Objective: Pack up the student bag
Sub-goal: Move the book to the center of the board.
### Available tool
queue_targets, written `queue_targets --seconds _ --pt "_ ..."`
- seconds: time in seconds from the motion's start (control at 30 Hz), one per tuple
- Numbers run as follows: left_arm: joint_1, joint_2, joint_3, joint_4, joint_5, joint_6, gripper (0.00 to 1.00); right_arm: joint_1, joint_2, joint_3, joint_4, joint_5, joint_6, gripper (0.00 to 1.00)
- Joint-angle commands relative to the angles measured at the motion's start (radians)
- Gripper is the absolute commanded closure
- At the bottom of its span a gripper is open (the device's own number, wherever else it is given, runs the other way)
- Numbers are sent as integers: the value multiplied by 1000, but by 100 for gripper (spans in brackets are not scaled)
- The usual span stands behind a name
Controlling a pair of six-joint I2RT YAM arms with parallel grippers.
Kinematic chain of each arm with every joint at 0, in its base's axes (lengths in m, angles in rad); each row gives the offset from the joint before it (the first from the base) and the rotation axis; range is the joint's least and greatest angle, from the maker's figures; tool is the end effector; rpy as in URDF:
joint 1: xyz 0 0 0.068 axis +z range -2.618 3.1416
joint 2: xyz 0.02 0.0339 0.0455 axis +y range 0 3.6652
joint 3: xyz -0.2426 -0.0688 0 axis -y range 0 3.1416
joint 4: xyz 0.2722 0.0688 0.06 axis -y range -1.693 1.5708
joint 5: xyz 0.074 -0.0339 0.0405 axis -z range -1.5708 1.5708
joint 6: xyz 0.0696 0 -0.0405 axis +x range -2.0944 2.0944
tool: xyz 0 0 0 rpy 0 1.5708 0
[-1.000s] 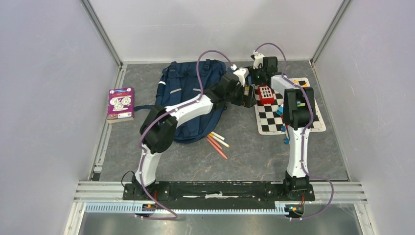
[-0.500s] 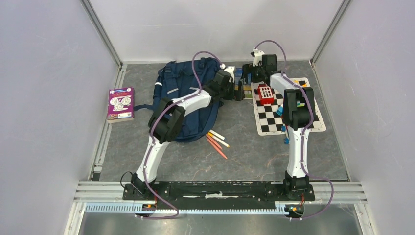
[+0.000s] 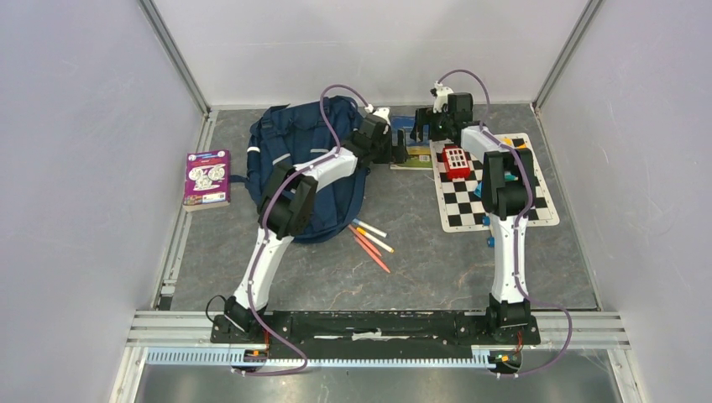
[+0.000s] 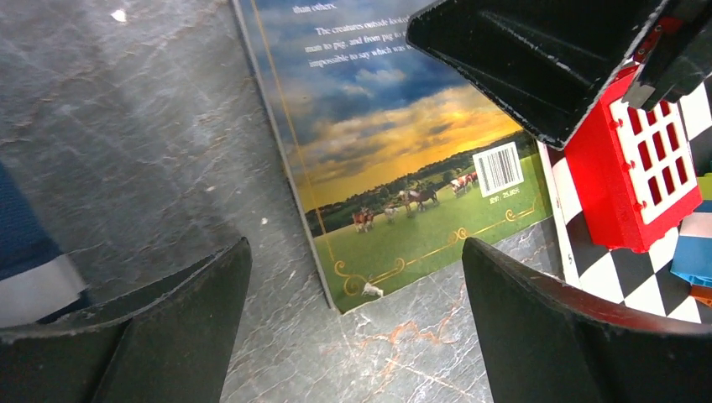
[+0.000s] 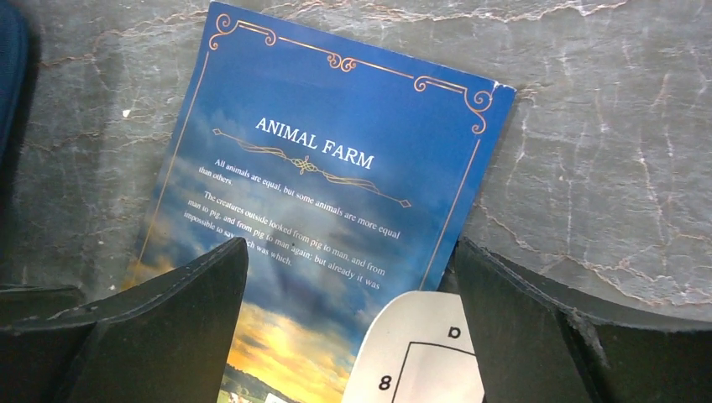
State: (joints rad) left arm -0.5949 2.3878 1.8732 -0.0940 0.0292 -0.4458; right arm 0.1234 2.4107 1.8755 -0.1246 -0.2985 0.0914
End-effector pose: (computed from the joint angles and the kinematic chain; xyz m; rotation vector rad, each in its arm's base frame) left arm 0.4802 -0.3274 0.1157 0.1845 2.2400 -0.6118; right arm 0.5695 0.0913 0.1021 -0.1997 2.2248 0.4500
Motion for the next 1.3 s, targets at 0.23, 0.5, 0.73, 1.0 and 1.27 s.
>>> queue_targets --seconds 0.23,0.5,0.73,1.0,1.27 --pt "5 32 24 31 93 -107 3 41 1 10 -16 -187 24 7" --pt "-20 -98 -180 88 62 -162 4 105 -63 -88 -75 -150 -8 11" --pt "-68 -218 -362 122 -3 -185 4 145 -221 -324 -58 -91 9 14" --pt "-166 -360 -566 158 -72 -227 4 187 -471 -728 61 -48 70 16" --pt "-271 -507 -782 192 -224 -321 3 230 -734 -1091 172 57 171 17"
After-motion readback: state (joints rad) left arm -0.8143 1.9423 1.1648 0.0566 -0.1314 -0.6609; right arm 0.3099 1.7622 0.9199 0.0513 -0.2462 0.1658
